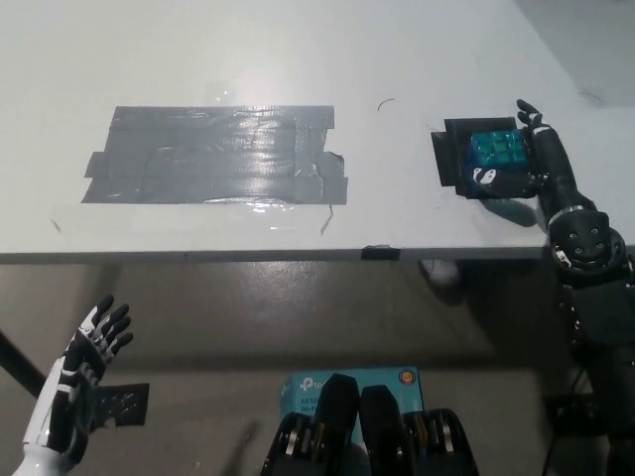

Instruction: A rubick's cube is kept in the black marked spot on the table and the robot uses its right arm to pick it up and hands it to a person

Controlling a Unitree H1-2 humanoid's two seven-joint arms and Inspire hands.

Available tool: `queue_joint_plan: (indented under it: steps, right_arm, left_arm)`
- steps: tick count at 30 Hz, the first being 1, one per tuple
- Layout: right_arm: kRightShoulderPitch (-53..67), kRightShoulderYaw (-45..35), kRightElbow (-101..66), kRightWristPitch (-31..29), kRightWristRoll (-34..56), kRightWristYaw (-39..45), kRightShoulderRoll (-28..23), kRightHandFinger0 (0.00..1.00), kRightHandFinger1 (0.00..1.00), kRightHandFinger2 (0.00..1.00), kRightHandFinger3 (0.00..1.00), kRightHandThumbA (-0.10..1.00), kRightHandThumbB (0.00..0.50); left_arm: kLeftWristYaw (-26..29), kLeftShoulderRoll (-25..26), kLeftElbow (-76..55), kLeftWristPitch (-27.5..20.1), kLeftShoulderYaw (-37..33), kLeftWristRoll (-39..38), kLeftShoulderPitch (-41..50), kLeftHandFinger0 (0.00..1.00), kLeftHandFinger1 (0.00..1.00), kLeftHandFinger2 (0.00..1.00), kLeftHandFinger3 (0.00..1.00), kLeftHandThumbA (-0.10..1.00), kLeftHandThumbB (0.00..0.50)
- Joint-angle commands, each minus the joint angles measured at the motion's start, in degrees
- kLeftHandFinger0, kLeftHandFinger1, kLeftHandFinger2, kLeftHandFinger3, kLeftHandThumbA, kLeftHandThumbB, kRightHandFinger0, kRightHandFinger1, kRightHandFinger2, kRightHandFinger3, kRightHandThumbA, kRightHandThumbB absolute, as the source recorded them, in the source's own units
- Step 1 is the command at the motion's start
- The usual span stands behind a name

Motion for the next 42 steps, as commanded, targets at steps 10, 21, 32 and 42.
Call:
queue_joint_plan:
  steps: [10,21,32,42]
  right_arm:
    - [-5.3,0.9,3.8,-1.1,1.4,-0.9,-0.3,1.0,1.0,1.0,1.0,0.9,0.399]
    - [-8.2,1.1,15.1,-4.3,1.8,-0.4,-1.0,1.0,1.0,1.0,1.0,0.88,0.368]
    - [-10.3,-2.2,21.4,-8.8,1.9,-15.1,-0.3,0.01,0.14,0.36,0.26,-0.09,0.199]
    - [-9.1,-0.8,21.4,-8.0,2.2,-14.1,-0.6,0.0,0.37,0.77,0.74,-0.1,0.192]
  left_arm:
    - [-0.7,1.4,-2.2,-0.4,0.2,-0.3,-0.9,1.0,1.0,1.0,1.0,0.98,0.167]
    - [-0.6,1.3,-2.7,0.1,0.2,-0.3,-0.9,1.0,1.0,1.0,1.0,0.98,0.157]
    - [-0.5,1.5,-2.6,0.2,0.3,0.1,-1.8,1.0,1.0,1.0,1.0,0.98,0.157]
    - [-0.5,1.6,-2.8,0.6,0.3,0.0,-2.1,1.0,1.0,1.0,1.0,0.99,0.172]
